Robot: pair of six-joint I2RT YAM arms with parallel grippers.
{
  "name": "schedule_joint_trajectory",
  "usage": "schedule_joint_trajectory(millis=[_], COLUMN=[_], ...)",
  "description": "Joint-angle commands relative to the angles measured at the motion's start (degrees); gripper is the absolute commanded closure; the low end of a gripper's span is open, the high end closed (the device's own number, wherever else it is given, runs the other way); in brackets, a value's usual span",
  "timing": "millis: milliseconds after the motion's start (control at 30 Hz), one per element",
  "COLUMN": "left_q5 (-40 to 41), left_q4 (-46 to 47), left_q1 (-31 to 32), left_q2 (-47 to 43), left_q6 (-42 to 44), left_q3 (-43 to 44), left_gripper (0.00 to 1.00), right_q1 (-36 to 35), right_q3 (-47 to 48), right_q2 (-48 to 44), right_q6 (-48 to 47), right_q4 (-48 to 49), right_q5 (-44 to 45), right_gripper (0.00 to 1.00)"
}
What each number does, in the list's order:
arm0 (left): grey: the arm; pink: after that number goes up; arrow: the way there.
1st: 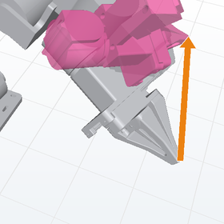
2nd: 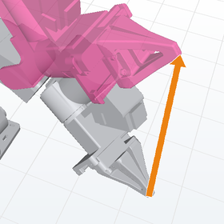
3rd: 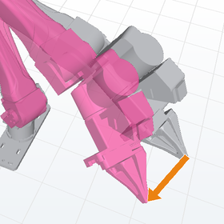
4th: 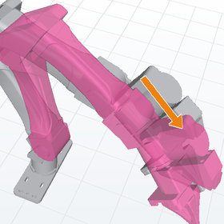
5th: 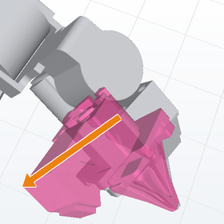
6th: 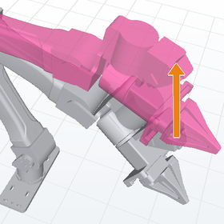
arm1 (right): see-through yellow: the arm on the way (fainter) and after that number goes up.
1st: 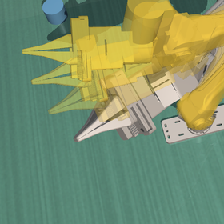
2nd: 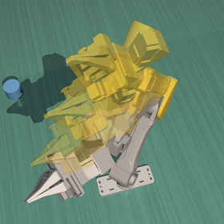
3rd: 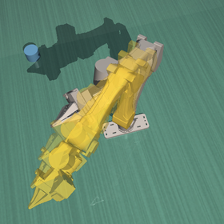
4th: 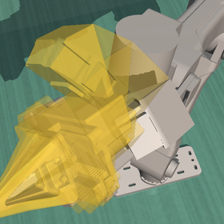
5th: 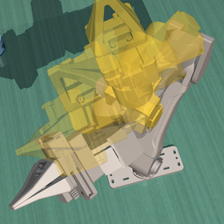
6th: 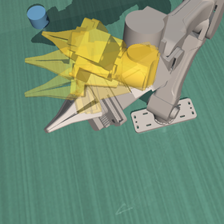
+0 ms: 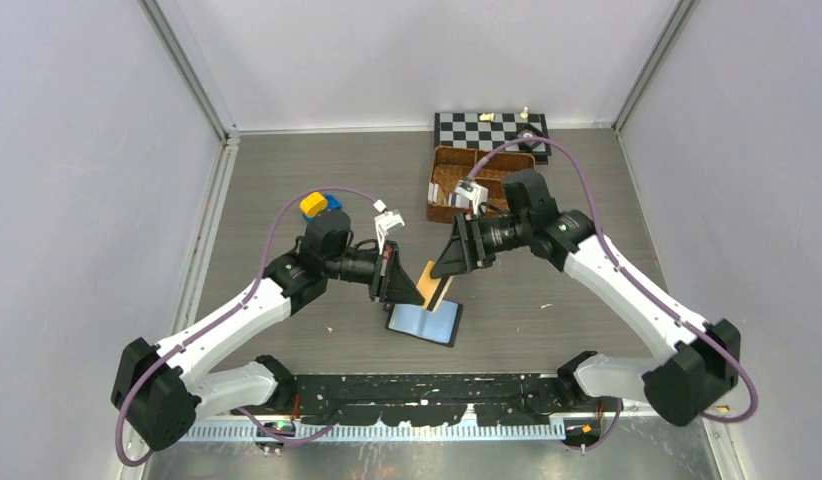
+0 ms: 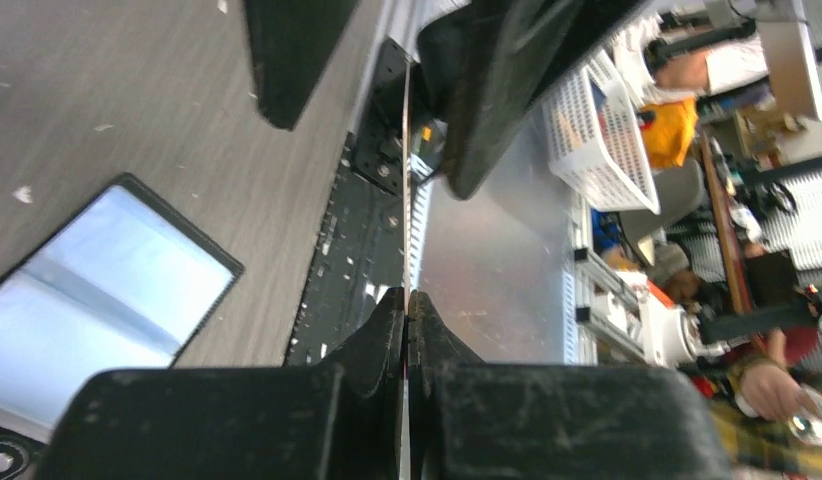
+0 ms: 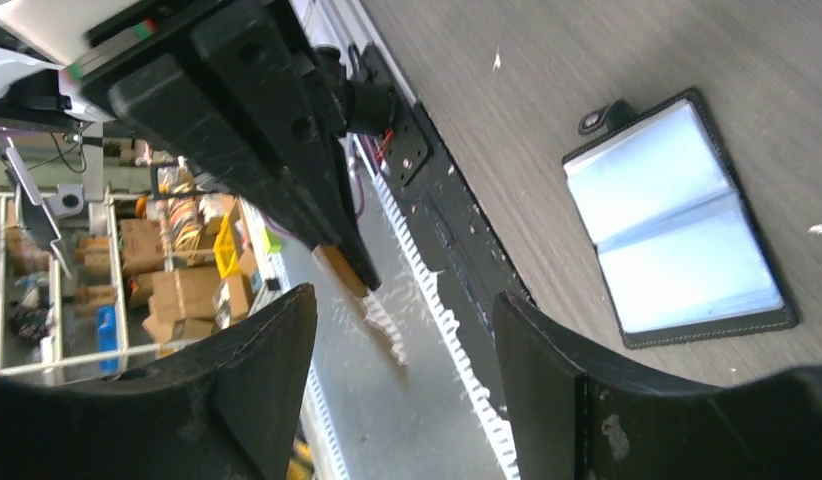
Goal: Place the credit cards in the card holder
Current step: Insert the credit card into the card holder.
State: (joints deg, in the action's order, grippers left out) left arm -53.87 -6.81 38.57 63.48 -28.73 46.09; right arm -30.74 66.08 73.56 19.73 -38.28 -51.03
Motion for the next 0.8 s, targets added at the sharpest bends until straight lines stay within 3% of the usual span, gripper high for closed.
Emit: schedule_joint_trajectory(millis=[0, 67, 133, 400, 633, 767], left_q5=[9.87, 13.14, 15.18, 15.38, 17.06, 18.09], left_q4=[10.16, 11.39, 13.55, 21.13, 19.97, 19.95], left_q1=[-0.1, -0.16, -0.12, -0.08, -0.11, -0.11], left_q2=[-3.38, -4.15, -5.1, -6.99, -7.5, -7.97], left_q6=[-7.73, -9.41, -11.24, -15.47, -15.39, -15.57], left_q3=[-2.94, -3.25, -4.19, -7.84, -8.0, -8.21], left_gripper=[1.0, 1.0, 1.0, 1.0, 1.0, 1.0], right_q1=[0.43, 0.43, 0.42, 0.45, 0.35, 0.3], right_q3=[-9.25, -15.43, -19.74, -24.89, -27.56, -29.4], right_q2=[-9.86, -12.45, -13.94, -13.86, -11.93, -12.2], right_q6=[20.22, 28.67, 34.24, 39.71, 45.21, 45.77], right_q4=[30.36, 43.48, 49.59, 57.17, 64.12, 64.71], right_q5=[3.32, 4.81, 6.81, 7.12, 4.01, 4.24], right_gripper=[0.29, 0.28, 0.27, 0.3, 0.58, 0.65])
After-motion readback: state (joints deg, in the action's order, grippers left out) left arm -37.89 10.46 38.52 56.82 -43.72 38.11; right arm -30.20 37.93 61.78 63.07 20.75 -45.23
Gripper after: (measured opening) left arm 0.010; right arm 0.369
